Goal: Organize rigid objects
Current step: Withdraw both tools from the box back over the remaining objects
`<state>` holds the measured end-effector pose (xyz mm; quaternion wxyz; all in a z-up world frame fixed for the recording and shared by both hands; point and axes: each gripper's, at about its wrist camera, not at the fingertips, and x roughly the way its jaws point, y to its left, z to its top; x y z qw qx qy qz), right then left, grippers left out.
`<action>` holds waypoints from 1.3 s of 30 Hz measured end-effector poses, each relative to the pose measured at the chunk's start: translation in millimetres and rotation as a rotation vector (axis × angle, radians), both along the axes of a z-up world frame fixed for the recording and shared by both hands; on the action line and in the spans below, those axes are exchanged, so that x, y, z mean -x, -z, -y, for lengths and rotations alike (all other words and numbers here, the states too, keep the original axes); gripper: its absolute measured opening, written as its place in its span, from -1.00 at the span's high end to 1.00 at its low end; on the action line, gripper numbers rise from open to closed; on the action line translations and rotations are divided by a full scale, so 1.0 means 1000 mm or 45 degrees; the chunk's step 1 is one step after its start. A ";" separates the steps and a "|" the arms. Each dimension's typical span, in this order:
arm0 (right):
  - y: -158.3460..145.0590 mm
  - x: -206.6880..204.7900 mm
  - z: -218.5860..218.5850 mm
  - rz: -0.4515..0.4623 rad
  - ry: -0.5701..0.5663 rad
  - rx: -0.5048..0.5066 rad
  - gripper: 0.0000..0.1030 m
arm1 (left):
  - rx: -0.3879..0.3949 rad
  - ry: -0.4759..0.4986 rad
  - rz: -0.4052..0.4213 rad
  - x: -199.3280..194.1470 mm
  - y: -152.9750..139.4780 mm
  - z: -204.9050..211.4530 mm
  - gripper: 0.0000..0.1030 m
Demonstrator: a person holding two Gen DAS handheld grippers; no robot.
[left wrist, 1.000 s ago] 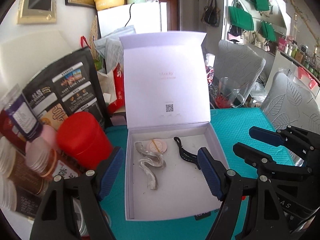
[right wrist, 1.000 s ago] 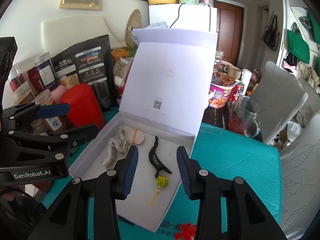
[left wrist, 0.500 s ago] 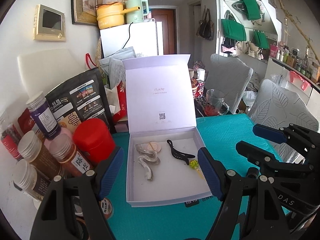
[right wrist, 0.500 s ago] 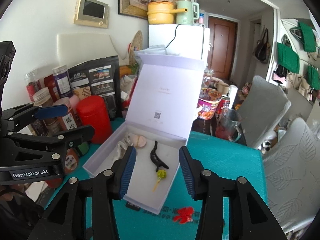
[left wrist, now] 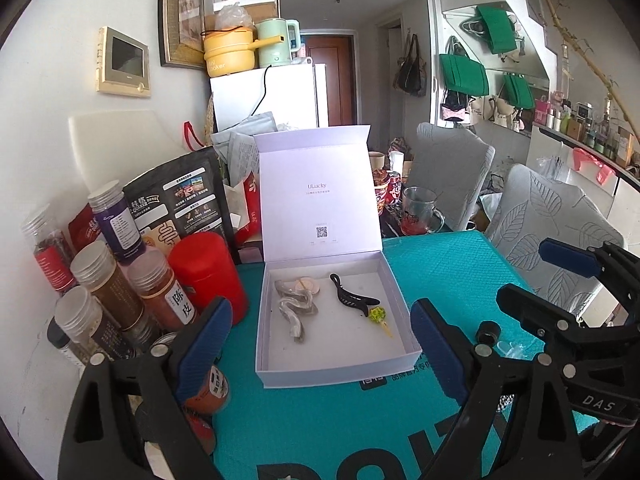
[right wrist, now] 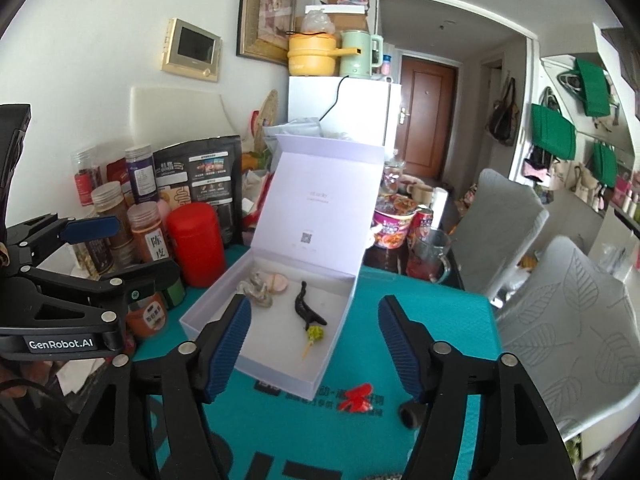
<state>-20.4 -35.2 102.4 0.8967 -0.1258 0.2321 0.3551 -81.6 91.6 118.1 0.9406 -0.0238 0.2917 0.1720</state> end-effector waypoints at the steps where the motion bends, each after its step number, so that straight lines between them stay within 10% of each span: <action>1: 0.000 0.003 0.003 0.002 0.003 -0.003 -0.40 | -0.005 0.004 0.005 0.003 0.000 0.003 -0.95; 39: 0.072 0.017 0.119 -0.098 0.262 0.017 -0.69 | 0.064 0.258 -0.060 -0.001 0.071 0.084 -0.96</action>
